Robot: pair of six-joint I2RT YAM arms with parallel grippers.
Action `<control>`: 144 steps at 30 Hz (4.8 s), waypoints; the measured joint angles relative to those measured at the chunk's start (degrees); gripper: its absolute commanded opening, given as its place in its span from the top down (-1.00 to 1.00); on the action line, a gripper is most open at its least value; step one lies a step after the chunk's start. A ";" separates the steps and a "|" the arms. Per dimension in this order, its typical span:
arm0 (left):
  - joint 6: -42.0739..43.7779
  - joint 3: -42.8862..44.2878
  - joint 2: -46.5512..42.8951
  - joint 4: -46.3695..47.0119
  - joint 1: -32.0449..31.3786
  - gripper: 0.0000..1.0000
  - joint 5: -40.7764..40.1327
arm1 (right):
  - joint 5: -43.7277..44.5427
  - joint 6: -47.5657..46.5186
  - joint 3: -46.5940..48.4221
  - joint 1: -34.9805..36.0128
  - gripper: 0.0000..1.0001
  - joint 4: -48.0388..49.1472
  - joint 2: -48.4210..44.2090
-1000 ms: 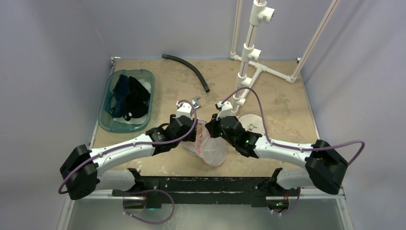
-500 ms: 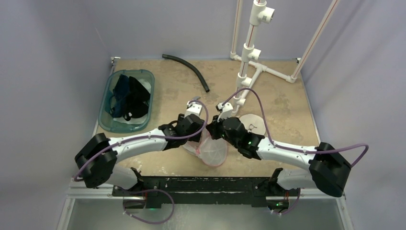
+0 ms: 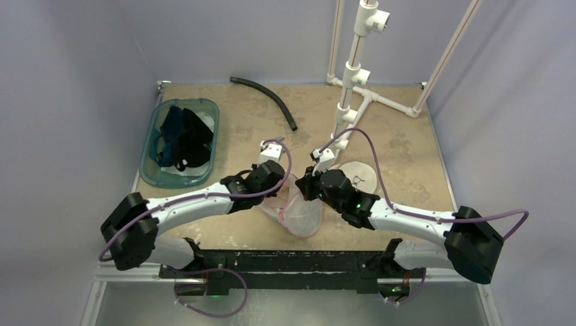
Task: Unzip the laundry bag and remove the bra
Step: Pick up the bra from the laundry bag, then place the bra in the bin.
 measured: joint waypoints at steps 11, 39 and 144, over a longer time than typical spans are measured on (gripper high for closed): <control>1.05 1.07 -16.98 0.33 0.00 1.00 9.31 | 0.26 2.23 -0.13 0.00 1.00 -1.88 0.13; 5.70 21.97 -22.73 -9.77 0.00 1.00 17.68 | 0.13 1.64 3.17 0.00 -0.55 -12.52 -23.12; 6.38 52.06 -15.19 3.19 0.00 1.00 20.74 | -43.54 32.76 1.92 -15.13 -0.37 55.47 -2.69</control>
